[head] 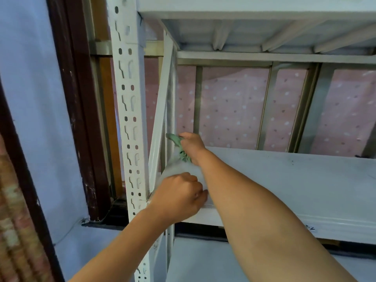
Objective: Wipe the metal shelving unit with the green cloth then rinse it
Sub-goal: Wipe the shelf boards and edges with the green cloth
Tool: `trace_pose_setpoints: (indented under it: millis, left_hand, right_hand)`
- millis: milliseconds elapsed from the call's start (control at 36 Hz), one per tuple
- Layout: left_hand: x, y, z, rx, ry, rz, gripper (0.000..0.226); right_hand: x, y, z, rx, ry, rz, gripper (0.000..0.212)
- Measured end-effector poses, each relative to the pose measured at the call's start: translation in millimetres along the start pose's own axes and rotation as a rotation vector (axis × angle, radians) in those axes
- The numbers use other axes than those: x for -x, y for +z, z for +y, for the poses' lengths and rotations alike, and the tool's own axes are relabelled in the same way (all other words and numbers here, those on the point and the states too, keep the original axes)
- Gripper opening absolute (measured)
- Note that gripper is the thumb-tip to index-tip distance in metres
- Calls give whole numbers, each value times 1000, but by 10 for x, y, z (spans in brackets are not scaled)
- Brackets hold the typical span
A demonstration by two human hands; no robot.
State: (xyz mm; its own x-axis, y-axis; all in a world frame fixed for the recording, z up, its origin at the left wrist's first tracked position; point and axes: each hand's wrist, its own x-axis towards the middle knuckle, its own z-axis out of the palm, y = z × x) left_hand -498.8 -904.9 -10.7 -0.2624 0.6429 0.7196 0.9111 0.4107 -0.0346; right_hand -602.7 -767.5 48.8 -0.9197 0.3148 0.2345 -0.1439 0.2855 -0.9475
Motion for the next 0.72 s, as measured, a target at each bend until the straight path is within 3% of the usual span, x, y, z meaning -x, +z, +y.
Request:
trace_pose_setpoints:
  millis: [83,194,278,306,417,528,556,639,722]
  left_hand:
    - [-104,92,28,-21,-13,31,41]
    - [-204,266,-57,-134,-126,31,38]
    - [-292,407,-88,-224,-311,-70,36]
    - [-320,440,-90,-236,-353,-88,40]
    - [-396,485,-73,-233,-405,-75,46]
    - [-399,485,-82,-207,-398,-45,39]
    - [-392,489,-89,-214,-394,-37,37]
    - [-384,497,-89,-219,-395,-17,32]
    - [-387,483,-74,-212,-390,-14,29]
  right_hand:
    - [-113,-101,28,-10,-30,-3,55]
    - [-365,-108,111,37,-15,-23,57]
    - [-606,-85,213,35,-10,-3,25]
    - [-641,-94,223,7,10,-6,21]
    - [-735,-73,261,-224,172,-16,40]
    - [-789,12,304,-348,313,-29,15]
    - [-800,28,312,-315,330,-42,8]
    - [-925,116,438,54,198,-68,35]
    - [-927,200,526,336,22,-89,31]
